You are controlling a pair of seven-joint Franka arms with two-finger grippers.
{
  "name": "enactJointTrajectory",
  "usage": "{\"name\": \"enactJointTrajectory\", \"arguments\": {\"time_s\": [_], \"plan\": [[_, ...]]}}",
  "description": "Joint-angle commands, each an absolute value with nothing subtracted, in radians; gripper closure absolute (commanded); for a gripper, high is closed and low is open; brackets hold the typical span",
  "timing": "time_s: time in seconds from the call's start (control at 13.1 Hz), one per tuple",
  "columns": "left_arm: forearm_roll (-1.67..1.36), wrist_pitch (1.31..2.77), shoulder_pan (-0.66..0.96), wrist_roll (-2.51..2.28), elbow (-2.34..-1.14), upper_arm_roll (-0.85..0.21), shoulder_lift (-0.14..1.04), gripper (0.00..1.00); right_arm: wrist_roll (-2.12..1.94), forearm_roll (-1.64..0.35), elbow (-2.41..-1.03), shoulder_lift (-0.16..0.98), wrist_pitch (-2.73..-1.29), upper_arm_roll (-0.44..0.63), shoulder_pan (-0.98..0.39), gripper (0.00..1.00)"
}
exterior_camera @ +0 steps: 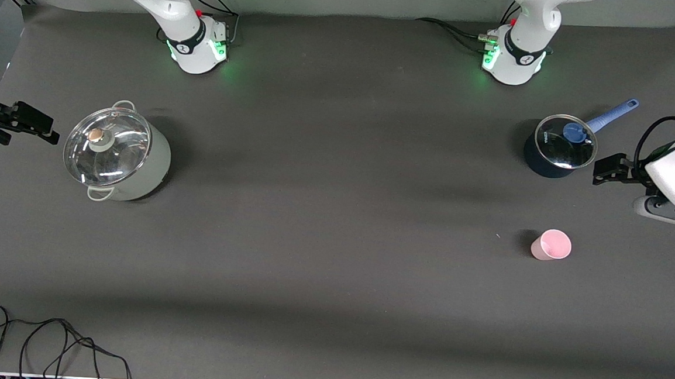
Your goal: Transfer pink cup from left to right arm
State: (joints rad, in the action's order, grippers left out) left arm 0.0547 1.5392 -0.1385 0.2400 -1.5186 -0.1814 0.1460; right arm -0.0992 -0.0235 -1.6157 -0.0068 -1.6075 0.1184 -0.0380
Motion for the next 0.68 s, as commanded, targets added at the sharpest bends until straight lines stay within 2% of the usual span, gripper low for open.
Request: {"name": "enactJointTrajectory", "arguments": {"time_s": [0.0, 0.38, 0.61], "plan": [[0.051, 1.554, -0.178, 0.459, -1.520, -0.173, 0.140, 0.01, -0.112, -0.008, -1.605, -0.003, -1.595, 0.124, -0.043, 0.00], [0.029, 1.635, -0.254, 0.947, -1.517, -0.175, 0.193, 0.01, -0.118, -0.009, -1.603, -0.002, -1.595, 0.126, -0.037, 0.00], [-0.082, 1.695, -0.333, 1.223, -1.517, -0.175, 0.253, 0.01, -0.118, -0.009, -1.601, -0.002, -1.595, 0.126, -0.035, 0.00]]}}
